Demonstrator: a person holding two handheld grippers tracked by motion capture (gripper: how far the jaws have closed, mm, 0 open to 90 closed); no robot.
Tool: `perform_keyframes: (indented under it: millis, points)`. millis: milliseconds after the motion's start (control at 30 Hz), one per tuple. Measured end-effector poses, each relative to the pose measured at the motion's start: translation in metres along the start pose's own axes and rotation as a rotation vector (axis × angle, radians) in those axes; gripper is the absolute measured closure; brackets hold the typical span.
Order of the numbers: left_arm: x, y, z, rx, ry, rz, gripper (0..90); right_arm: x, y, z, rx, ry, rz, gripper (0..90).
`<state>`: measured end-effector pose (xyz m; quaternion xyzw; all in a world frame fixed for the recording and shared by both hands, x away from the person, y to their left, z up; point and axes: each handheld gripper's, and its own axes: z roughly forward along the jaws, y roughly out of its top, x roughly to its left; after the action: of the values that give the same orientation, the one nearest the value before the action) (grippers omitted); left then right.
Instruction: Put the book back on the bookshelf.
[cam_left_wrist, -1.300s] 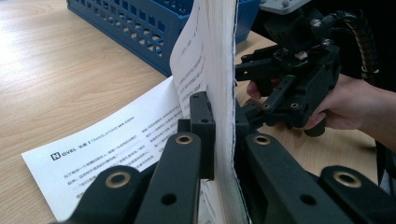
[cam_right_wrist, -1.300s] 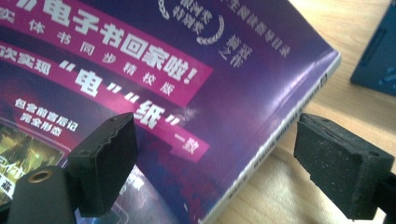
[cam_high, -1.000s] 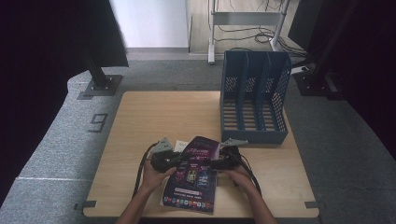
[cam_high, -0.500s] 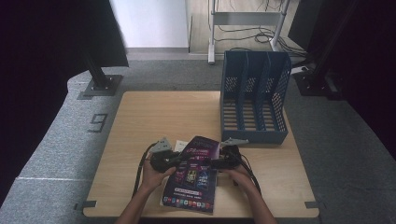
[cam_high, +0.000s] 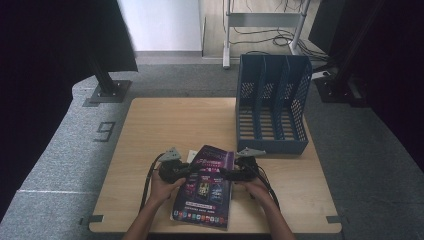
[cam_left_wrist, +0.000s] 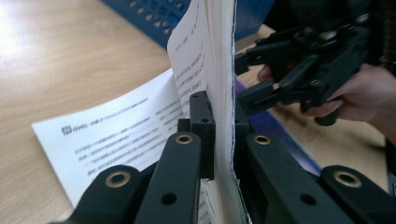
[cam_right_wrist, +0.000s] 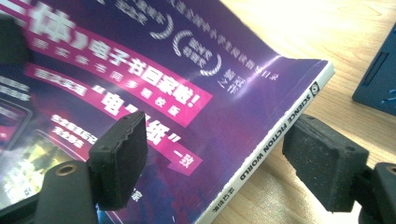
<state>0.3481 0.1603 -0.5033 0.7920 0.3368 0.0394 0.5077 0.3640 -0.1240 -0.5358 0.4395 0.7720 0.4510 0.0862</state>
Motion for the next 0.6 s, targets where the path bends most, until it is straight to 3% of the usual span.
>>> perform_keyframes:
  millis: [300, 600]
  points:
    - [0.011, -0.009, 0.012, 0.057, 0.041, -0.054, 86.7, 0.002, -0.001, 0.002, -0.011, -0.016, 0.0, 27.7]
    - [0.014, -0.014, 0.019, 0.09, 0.057, -0.067, 86.7, 0.004, -0.002, 0.005, 0.005, -0.024, -0.003, 34.1]
